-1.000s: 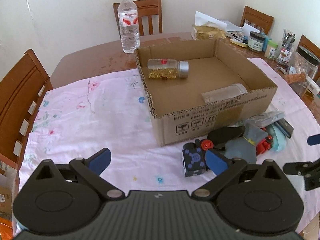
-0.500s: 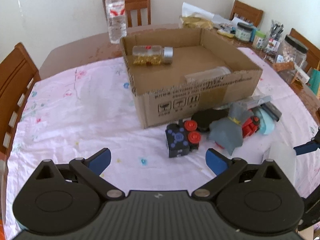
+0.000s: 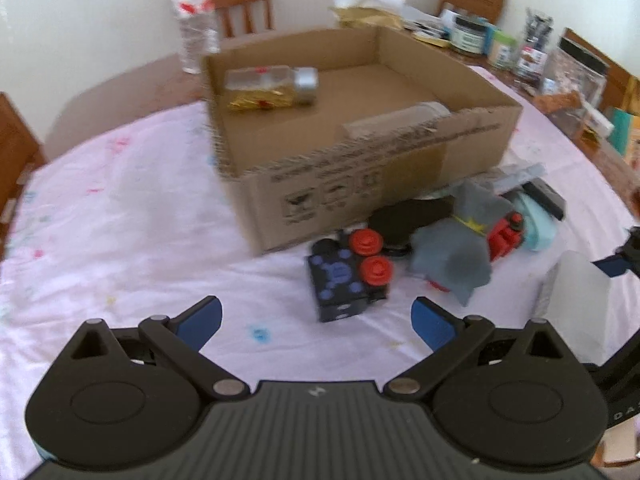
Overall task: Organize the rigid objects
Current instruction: 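Move the left tool to the blue-red toy block and close on it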
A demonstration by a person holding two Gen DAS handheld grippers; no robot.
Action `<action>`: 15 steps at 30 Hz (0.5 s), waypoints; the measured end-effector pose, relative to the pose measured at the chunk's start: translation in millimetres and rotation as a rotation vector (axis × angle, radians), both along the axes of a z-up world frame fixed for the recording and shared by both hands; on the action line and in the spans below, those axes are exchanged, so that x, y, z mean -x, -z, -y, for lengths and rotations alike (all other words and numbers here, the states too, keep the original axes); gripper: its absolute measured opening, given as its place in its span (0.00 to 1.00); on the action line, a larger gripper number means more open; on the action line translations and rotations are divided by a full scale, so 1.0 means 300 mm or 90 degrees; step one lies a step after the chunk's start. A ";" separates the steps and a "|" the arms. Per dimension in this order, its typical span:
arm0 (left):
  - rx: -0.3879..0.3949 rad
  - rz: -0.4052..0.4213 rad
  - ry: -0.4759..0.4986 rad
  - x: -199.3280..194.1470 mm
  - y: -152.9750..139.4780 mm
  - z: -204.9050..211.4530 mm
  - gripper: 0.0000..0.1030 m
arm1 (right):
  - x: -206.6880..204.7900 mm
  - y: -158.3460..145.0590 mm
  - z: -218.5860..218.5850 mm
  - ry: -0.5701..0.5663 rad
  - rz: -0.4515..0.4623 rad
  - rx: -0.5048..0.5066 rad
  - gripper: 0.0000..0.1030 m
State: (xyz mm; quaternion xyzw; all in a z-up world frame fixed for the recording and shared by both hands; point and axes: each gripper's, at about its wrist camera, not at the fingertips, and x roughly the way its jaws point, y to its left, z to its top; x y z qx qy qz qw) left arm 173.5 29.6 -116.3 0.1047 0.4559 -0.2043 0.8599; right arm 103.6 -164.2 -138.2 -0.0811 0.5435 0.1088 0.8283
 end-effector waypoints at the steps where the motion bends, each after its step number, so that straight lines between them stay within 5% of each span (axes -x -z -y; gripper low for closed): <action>1: 0.005 -0.005 0.010 -0.005 0.007 0.007 0.97 | 0.001 0.000 0.000 0.002 0.002 -0.001 1.00; 15: 0.083 -0.067 0.160 -0.002 0.028 0.059 0.97 | 0.012 -0.003 0.004 0.007 0.020 -0.005 1.00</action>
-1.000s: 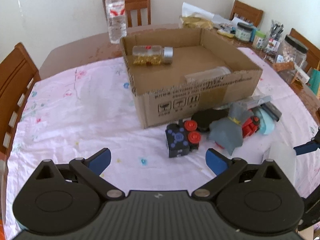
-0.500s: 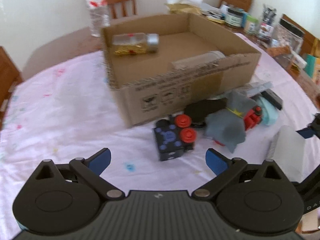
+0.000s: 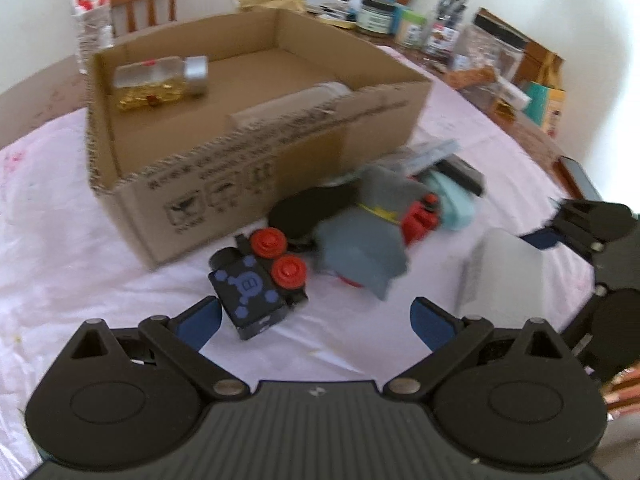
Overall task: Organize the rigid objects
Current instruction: 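Move the left tool to the blue-red toy block and close on it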
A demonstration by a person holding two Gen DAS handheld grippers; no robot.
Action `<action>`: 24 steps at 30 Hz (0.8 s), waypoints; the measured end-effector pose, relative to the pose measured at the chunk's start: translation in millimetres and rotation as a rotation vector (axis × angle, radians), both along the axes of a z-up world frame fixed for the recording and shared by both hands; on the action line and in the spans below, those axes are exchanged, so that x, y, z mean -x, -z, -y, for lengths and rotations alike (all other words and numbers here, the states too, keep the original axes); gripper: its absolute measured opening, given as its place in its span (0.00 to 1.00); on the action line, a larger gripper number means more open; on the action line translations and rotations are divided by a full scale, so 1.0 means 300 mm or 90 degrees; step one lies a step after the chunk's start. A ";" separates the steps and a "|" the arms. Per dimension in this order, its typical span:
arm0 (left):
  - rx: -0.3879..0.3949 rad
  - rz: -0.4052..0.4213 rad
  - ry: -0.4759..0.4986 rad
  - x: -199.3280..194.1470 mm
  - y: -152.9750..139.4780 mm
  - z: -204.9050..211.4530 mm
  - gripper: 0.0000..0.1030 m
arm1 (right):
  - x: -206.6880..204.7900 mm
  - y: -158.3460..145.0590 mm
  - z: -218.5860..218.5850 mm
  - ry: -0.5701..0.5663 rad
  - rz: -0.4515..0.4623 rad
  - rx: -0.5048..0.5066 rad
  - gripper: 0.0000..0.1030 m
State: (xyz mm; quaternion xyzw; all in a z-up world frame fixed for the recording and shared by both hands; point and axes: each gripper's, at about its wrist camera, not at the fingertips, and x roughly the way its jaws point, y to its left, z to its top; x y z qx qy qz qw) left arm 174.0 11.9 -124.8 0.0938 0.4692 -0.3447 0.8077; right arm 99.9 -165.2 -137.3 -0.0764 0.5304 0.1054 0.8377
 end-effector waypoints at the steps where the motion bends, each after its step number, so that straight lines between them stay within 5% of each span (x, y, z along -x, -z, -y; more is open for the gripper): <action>1: 0.006 -0.008 0.013 0.005 -0.003 -0.001 0.97 | 0.000 0.000 0.000 0.000 0.000 0.000 1.00; 13: -0.059 0.061 0.048 -0.049 0.023 0.011 0.97 | 0.004 -0.002 0.001 -0.003 0.006 -0.002 1.00; 24: -0.090 0.074 0.172 0.002 0.027 0.037 0.91 | 0.005 -0.001 0.000 0.001 0.011 -0.004 1.00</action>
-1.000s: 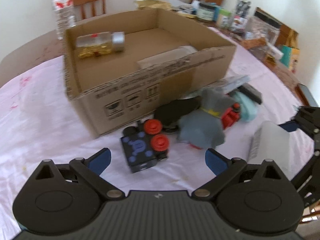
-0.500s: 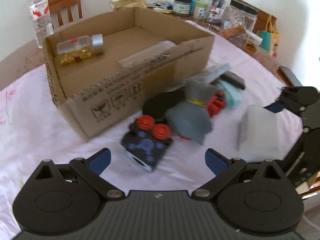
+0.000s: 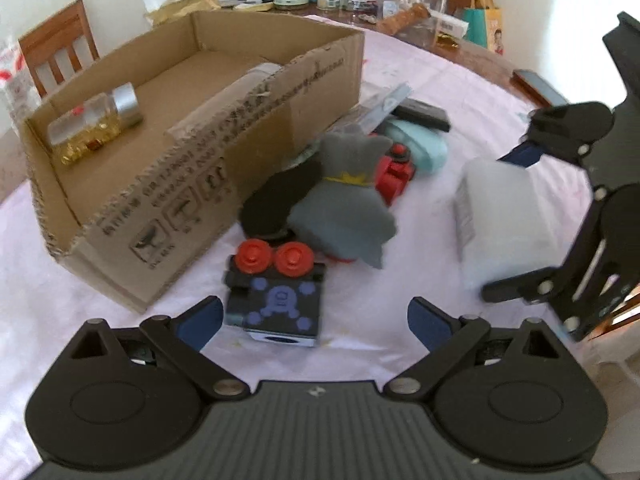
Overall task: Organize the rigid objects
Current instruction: 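Move the left tool to the blue-red toy block and close on it, then lift the toy block with the left tool while the right tool grasps the white bottle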
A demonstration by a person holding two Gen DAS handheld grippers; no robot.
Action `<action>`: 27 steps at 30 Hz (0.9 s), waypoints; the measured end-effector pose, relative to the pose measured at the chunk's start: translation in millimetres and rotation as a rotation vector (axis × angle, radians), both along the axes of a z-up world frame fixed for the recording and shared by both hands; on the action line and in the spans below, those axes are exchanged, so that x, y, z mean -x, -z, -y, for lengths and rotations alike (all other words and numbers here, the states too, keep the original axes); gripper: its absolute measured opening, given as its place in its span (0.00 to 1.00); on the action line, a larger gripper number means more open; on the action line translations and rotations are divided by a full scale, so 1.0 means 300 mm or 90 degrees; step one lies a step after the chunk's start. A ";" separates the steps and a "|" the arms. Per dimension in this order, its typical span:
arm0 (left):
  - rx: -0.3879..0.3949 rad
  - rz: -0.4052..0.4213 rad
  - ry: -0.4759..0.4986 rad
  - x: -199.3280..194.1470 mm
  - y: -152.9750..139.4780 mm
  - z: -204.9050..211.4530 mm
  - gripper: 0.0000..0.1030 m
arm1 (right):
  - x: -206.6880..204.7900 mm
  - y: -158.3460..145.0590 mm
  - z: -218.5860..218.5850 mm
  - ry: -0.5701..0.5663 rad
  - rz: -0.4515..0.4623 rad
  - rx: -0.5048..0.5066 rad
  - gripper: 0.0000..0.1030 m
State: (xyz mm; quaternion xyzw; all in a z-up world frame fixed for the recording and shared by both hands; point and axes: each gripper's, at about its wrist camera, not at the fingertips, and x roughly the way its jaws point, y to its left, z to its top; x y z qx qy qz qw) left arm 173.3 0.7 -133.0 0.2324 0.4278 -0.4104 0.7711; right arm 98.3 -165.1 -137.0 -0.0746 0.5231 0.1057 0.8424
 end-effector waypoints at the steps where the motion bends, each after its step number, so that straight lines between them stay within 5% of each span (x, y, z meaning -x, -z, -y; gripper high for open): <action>1: -0.006 0.011 -0.006 -0.004 0.003 -0.001 0.87 | 0.001 0.000 0.000 0.000 0.001 0.000 1.00; 8: 0.018 0.006 -0.054 -0.038 -0.002 -0.031 0.49 | 0.005 0.001 0.005 -0.001 0.004 -0.001 1.00; 22: 0.043 -0.003 -0.271 0.062 0.002 -0.144 0.49 | 0.004 0.001 0.004 -0.001 0.004 -0.001 1.00; 27: 0.028 0.019 -0.231 0.066 0.014 -0.125 0.73 | 0.004 0.001 0.005 -0.004 0.003 -0.001 1.00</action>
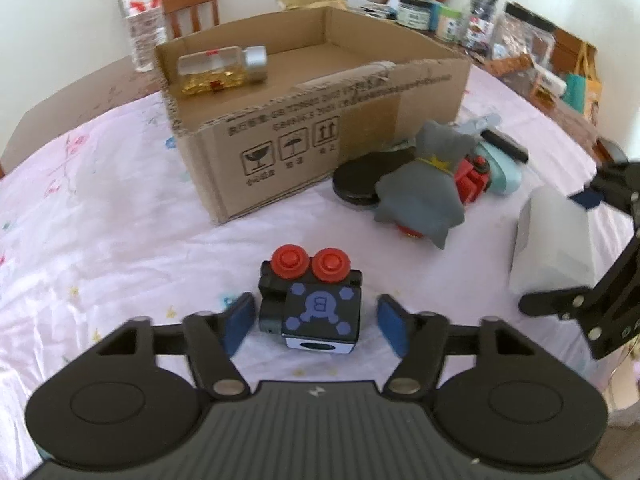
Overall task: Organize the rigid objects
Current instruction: 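Lift the toy block with the left tool while the right tool grasps the white bottle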
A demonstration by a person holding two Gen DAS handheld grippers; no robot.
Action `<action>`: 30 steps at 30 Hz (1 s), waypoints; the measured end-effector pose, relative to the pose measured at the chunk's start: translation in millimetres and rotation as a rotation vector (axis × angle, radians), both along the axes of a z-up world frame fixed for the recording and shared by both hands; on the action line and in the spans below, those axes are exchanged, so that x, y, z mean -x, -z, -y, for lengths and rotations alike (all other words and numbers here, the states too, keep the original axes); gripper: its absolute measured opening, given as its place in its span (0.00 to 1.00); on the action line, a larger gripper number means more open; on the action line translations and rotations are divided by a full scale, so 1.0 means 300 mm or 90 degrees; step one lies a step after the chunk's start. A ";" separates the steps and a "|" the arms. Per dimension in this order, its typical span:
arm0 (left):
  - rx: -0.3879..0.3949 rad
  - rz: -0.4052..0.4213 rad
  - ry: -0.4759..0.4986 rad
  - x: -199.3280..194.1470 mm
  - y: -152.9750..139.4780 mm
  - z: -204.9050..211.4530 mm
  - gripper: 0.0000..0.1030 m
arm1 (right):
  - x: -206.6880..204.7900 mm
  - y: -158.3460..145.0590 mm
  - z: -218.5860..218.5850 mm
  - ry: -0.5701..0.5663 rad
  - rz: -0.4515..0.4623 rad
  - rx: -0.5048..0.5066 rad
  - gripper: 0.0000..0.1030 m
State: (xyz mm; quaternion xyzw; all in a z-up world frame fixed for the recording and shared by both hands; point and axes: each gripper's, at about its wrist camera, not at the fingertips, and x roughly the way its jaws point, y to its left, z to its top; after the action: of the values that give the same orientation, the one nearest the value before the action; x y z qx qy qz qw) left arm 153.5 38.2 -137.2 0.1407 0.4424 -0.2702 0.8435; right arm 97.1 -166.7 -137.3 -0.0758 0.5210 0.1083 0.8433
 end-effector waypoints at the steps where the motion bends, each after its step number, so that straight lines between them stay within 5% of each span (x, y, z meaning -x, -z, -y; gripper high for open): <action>1: -0.001 0.004 0.003 0.001 0.003 0.003 0.75 | 0.000 0.000 0.000 0.001 0.000 0.000 1.00; 8: 0.003 0.010 -0.003 0.003 0.031 0.007 1.00 | 0.003 0.000 0.000 0.005 0.003 -0.001 1.00; 18: 0.006 0.012 -0.019 0.002 0.034 0.013 1.00 | 0.002 0.000 -0.004 0.008 -0.001 0.001 1.00; 30: -0.017 0.011 0.015 0.014 0.005 0.022 0.74 | -0.001 -0.054 -0.025 0.004 0.021 0.015 1.00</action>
State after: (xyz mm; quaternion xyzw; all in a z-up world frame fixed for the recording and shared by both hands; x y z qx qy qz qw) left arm 149.4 31.4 -138.6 0.1592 0.4367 -0.2729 0.8423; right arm 97.3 -159.2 -121.2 -0.0858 0.5082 0.0987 0.8512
